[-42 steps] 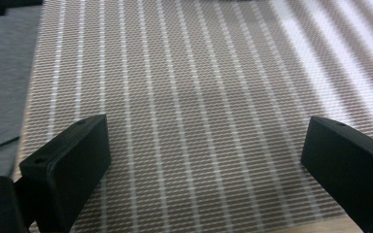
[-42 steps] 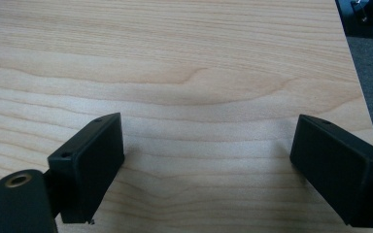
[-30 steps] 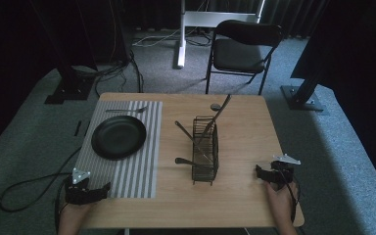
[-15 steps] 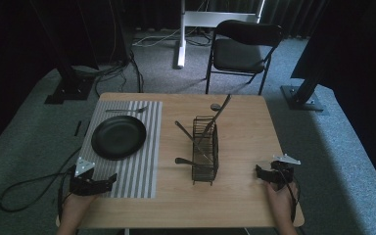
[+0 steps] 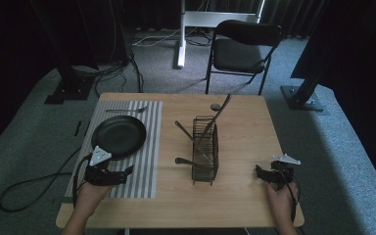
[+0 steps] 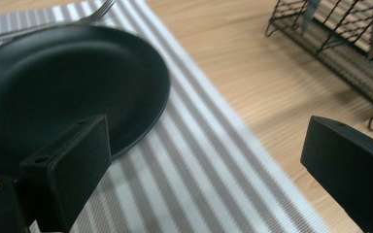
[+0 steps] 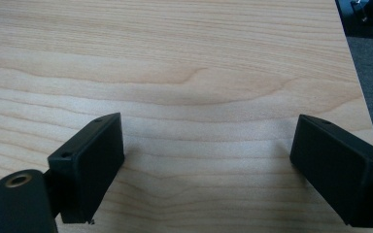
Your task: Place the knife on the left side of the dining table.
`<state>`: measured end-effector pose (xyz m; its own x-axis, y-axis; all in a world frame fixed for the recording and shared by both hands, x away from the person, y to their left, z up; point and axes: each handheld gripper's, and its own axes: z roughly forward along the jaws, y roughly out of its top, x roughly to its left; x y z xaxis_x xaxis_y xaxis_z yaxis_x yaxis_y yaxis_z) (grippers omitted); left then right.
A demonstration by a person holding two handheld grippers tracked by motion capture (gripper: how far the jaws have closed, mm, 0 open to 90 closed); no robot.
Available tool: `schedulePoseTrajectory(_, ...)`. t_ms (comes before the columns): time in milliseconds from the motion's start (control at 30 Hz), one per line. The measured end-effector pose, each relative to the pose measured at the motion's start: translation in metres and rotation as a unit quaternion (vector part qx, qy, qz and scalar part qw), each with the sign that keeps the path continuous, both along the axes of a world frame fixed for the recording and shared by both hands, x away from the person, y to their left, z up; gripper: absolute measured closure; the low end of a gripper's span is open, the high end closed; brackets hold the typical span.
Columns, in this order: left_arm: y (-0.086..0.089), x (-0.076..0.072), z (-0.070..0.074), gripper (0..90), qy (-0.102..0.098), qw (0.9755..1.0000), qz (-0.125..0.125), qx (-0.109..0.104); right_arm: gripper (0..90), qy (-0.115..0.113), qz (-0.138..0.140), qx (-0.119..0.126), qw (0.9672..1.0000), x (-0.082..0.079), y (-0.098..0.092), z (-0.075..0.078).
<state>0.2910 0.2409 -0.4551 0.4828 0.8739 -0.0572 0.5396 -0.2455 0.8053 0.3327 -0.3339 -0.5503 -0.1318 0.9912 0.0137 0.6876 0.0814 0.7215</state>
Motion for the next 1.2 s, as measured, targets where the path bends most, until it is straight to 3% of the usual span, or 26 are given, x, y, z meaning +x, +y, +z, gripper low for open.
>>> schedulePoseTrajectory(500,-0.036,0.016,0.021,4.3,-0.017,0.9989,-0.043,-0.003,11.4,-0.001,0.001,-0.001,1.0000,0.000,0.000,0.000)
schedulePoseTrajectory(900,-0.068,0.033,0.046,4.3,-0.034,0.9964,-0.078,0.001,11.4,0.000,0.000,0.000,1.0000,0.000,0.000,0.000)
schedulePoseTrajectory(1200,-0.082,0.045,0.060,4.3,-0.038,0.9944,-0.099,-0.001,11.4,-0.001,0.000,0.000,1.0000,0.000,0.000,0.000)
